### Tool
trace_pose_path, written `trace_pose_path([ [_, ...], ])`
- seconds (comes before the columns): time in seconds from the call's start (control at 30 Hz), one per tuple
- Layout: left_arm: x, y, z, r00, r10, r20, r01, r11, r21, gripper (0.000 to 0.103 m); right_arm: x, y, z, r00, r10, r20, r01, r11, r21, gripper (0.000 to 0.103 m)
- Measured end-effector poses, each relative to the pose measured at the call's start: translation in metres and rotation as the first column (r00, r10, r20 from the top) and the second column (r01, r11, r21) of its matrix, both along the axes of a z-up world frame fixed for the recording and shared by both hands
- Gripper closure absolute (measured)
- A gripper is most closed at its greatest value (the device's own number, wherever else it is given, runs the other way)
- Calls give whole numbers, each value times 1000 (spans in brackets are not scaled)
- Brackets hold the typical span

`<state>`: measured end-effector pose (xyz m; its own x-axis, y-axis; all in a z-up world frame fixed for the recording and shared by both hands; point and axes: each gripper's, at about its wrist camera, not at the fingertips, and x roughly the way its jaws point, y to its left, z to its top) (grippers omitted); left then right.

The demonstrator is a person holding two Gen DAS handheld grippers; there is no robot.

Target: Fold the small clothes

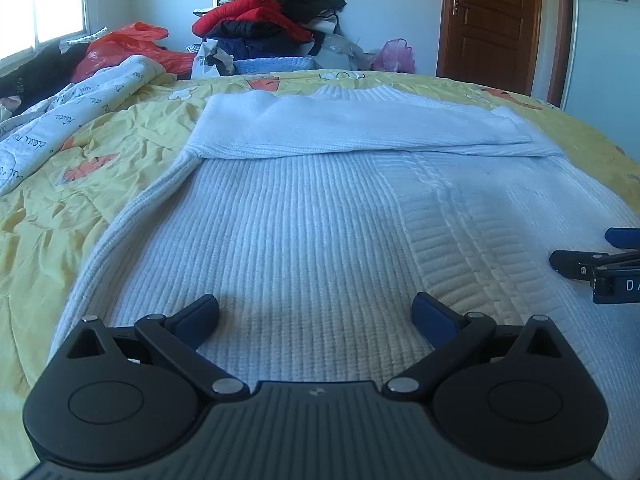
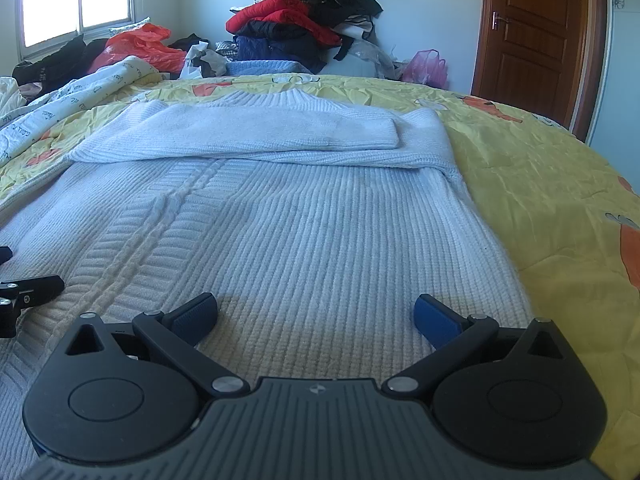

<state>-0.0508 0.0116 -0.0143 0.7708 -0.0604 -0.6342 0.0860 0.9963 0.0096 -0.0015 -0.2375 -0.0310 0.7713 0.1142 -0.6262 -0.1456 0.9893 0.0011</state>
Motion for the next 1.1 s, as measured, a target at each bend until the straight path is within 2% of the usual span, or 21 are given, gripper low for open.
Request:
trace_pose_path([
  [0.4,-4,0,1,1000,7,7,-7,1000,4,0,-7,5,1,998,-56,1,56,998,-15,1],
  [0.8,-8,1,0,1000,2,10,-2,1000,-9,0,-44,20,-4,984,-176,33,176,984,-18,1],
  [1.1,-5,4,0,1000,-6,7,6,1000,-17,0,-46,20,-4,983,-183,33,184,983,-16,2],
])
